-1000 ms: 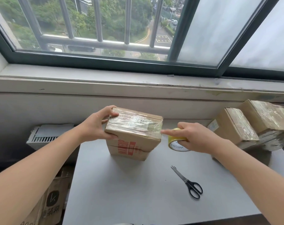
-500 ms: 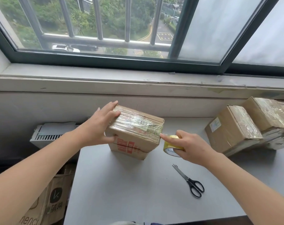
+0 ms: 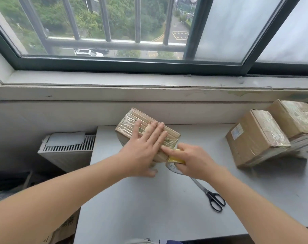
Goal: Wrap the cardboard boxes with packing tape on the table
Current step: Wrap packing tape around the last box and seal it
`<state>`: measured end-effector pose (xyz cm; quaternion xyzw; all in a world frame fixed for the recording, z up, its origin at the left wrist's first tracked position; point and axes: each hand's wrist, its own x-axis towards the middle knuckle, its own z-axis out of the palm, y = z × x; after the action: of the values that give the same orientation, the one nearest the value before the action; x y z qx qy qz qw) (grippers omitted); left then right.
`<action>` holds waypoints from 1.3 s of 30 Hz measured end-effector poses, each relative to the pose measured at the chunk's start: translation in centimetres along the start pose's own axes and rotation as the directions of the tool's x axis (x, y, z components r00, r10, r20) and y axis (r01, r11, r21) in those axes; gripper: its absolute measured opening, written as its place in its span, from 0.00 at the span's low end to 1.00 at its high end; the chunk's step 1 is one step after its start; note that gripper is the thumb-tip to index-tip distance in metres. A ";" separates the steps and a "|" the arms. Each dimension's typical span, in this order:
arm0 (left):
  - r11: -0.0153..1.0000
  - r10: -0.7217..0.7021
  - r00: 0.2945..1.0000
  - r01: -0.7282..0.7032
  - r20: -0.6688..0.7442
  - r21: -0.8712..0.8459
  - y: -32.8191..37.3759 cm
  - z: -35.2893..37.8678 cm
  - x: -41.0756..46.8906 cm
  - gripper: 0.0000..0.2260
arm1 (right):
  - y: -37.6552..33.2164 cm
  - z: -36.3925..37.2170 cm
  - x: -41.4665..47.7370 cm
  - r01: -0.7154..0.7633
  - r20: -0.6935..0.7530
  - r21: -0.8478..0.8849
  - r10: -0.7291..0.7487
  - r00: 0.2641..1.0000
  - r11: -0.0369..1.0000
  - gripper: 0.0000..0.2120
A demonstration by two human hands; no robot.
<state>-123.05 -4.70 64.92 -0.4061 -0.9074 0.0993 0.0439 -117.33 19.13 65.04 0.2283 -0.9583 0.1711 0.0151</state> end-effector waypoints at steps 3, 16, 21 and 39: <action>0.999 -0.013 0.998 0.015 -0.067 0.032 0.4 0.6 0.7 0.49 | 0.0 -0.1 0.1 -0.064 -0.058 -0.012 0.063 0.996 0.998 0.26; 0.989 0.146 0.989 -0.146 -0.015 -0.026 -1.1 -1.9 6.4 0.56 | 0.6 -1.2 -0.8 -0.146 -0.021 0.053 0.147 0.989 0.988 0.32; 0.873 0.057 0.998 -0.065 -0.031 -0.484 -5.4 -4.9 5.5 0.55 | -0.8 -6.5 -0.1 -0.050 -0.240 0.292 0.124 0.963 0.955 0.34; 0.418 0.005 1.000 0.024 0.029 -0.908 -7.1 -0.6 0.9 0.40 | -7.1 -9.6 9.6 0.094 0.356 -0.167 -0.029 0.934 0.982 0.27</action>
<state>-128.69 -8.54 67.07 -0.3590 -0.8203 -0.4006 -0.1941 -123.20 12.24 77.39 0.2829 -0.9494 0.0392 -0.1307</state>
